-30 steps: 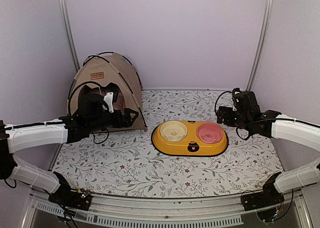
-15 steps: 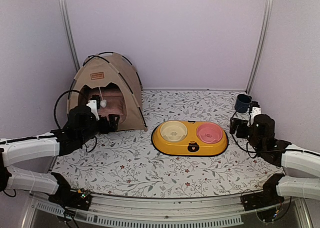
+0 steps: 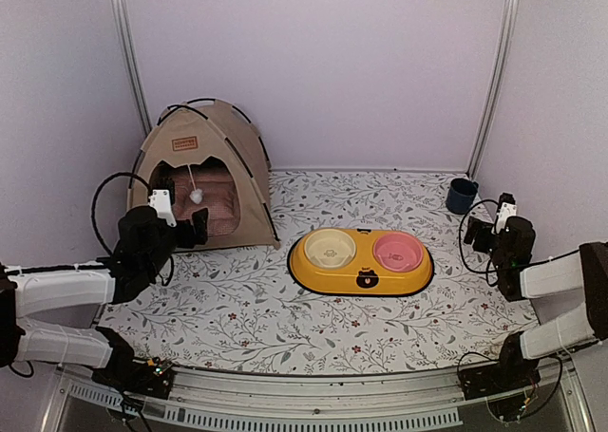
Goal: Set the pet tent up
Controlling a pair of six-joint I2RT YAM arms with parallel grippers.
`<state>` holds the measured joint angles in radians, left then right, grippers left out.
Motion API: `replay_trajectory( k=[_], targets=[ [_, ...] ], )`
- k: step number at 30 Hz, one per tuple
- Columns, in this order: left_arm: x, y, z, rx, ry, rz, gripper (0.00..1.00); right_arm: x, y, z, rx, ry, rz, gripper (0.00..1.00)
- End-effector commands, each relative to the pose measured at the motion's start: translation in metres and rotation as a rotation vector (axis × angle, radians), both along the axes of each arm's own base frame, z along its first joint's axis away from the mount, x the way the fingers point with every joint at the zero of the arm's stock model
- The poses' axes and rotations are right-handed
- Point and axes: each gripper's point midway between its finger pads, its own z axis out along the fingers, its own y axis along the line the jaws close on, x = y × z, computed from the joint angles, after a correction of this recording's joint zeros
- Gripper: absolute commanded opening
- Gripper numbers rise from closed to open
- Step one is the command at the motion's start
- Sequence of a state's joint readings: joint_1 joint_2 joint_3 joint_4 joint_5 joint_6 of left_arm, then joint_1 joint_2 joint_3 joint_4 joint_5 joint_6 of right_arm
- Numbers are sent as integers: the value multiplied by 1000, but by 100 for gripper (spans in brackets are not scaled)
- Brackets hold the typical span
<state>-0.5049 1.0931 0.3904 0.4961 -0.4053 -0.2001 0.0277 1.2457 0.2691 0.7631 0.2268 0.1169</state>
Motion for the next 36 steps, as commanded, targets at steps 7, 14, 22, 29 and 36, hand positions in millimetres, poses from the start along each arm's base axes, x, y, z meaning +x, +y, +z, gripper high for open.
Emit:
replay_trajectory(
  k=[7,14,22,29,36],
  targets=[
    [13,47,6,119,-67,158,99,0,9,26,-90,-279,93,99],
    [23,86,11,225,-125,335,99,14,7,17,-86,-216,84,99],
    [0,125,3,256,-279,500,99,21,15,14,-86,-193,128,99],
    [-12,125,4,233,-367,454,99,21,15,14,-86,-192,128,99],
    [-5,116,-11,199,-344,268,99,21,15,14,-86,-191,129,99]
  ],
)
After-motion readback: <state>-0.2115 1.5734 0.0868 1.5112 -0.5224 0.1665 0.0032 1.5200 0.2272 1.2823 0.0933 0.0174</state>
